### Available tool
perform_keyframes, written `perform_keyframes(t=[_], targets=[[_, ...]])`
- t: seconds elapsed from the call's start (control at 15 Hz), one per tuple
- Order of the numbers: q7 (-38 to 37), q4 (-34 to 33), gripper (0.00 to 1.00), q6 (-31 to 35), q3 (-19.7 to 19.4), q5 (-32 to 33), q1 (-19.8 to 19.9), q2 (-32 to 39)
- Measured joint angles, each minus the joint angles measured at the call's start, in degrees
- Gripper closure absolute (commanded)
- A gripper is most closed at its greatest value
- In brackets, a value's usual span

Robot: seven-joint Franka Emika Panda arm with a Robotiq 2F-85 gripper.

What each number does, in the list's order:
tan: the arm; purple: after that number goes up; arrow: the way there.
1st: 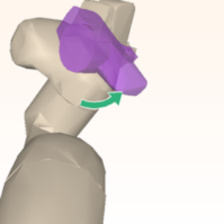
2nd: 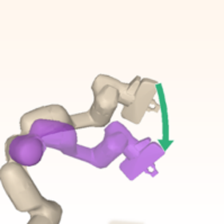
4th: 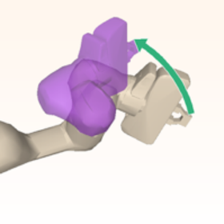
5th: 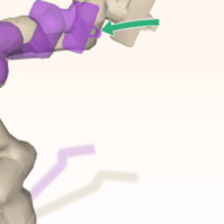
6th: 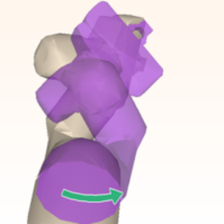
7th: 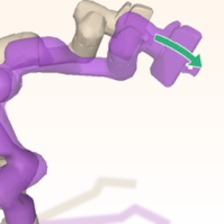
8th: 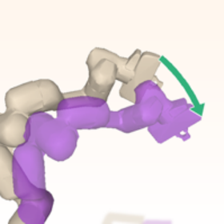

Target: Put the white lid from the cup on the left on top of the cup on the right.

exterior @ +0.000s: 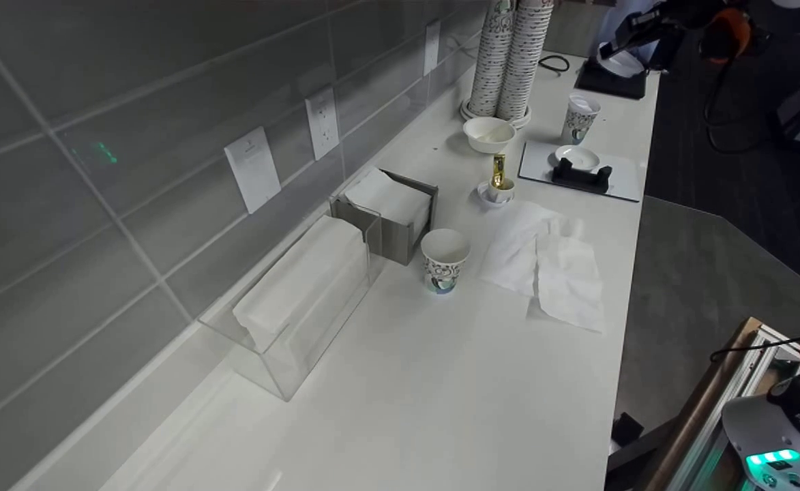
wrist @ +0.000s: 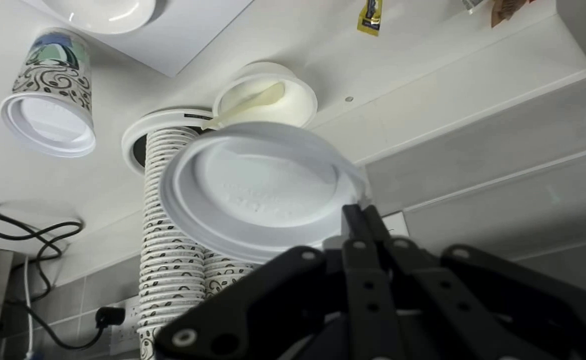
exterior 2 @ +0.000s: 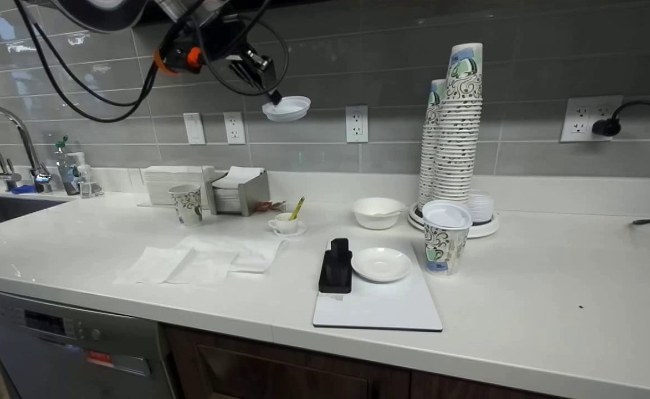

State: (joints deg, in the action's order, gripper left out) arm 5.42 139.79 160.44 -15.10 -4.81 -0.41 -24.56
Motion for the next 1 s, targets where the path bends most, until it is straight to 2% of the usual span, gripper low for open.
perform_keyframes(t=[0.6,1.0], targets=[[-0.36,-0.95,1.0,0.17,0.24,-1.31,-0.31,1.11],[-0.15,-9.43,1.0,2.49,-1.46,-9.4,-4.3,12.82]])
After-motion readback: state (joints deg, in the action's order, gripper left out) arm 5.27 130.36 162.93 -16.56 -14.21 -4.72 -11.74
